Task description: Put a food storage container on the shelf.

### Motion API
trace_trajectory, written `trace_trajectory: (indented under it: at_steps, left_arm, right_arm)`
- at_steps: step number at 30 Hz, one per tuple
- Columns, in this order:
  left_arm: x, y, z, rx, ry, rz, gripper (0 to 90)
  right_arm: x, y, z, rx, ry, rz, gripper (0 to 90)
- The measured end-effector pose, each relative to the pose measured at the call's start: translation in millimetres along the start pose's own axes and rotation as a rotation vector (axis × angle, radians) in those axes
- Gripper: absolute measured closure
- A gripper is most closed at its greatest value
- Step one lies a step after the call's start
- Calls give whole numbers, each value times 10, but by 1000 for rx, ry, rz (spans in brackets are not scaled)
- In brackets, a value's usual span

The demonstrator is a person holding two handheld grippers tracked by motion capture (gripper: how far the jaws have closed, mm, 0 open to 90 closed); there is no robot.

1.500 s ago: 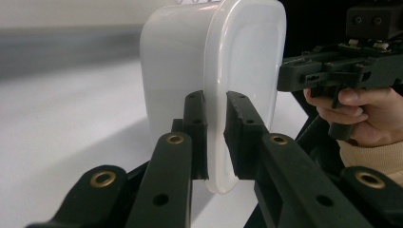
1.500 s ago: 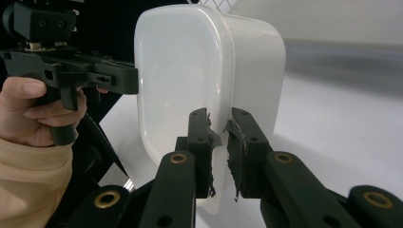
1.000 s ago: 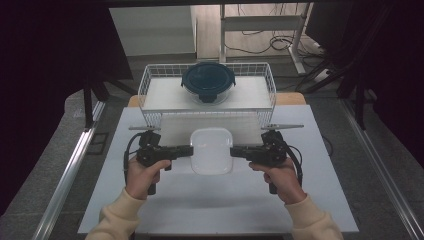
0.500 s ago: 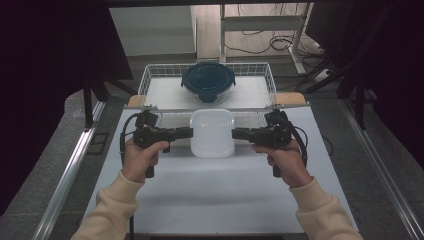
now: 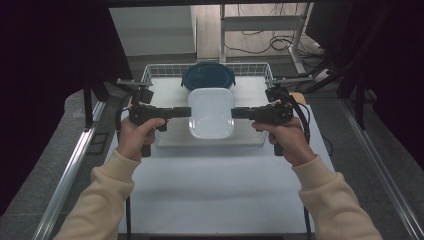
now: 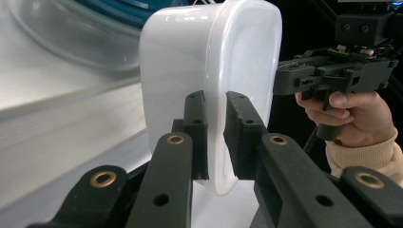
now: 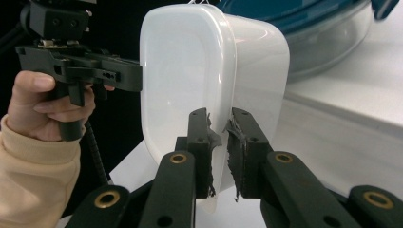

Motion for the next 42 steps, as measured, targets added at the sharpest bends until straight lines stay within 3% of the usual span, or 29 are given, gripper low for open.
trace_trajectory:
  at_steps: [16,27,42]
  left_arm:
    - [-111,-575,25,-18,3,-29,803]
    - [3,-850,-32,-23,6,6,803]
    - [164,-1155,-114,-18,-23,37,800]
  right_arm:
    - [118,-573,-25,-27,-14,25,791]
    - [29,-858,-160,-36,-46,-16,794]
    - [-78,-1136,-356,-23,-28,-36,792]
Point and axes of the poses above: each handheld gripper's, and its own axes: z roughly backward along the jaws, y roughly out of its underside, x roughly to its left, the point moved 8 cm from there along -z, roughly forward along the jaws, and after that the axes turned 13 degrees about -x, right-handed, at the moved point
